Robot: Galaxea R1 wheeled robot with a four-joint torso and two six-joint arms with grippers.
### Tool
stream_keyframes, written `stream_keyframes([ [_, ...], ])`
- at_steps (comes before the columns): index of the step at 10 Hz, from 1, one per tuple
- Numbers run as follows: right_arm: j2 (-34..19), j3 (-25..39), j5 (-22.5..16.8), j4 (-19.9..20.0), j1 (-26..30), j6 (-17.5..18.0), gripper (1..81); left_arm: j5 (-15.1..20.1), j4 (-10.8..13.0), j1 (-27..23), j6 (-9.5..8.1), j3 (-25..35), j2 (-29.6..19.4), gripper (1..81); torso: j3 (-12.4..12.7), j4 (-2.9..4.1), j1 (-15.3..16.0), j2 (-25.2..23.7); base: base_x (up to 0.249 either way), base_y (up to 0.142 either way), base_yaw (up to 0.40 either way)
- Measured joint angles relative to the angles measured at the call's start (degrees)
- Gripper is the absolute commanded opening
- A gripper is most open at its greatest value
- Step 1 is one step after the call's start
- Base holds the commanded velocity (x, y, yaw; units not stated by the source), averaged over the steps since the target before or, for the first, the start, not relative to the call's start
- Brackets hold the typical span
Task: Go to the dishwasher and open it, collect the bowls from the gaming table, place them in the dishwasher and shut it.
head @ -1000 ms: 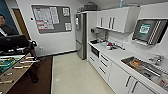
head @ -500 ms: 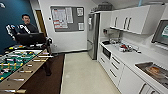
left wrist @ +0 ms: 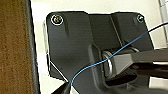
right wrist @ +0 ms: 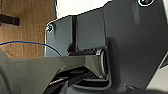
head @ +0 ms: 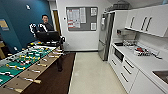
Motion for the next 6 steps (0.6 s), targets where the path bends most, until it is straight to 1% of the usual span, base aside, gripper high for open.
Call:
stream_keyframes([
  [6, 0.0, 0.0, 0.4, -0.1, 0.0, 0.0, 81.1, -0.1, 0.0, -0.1, -0.02, -0.1, 0.2, 81.1, 0.0, 0.00, 0.0, 0.0, 0.000, 0.000, 0.360],
])
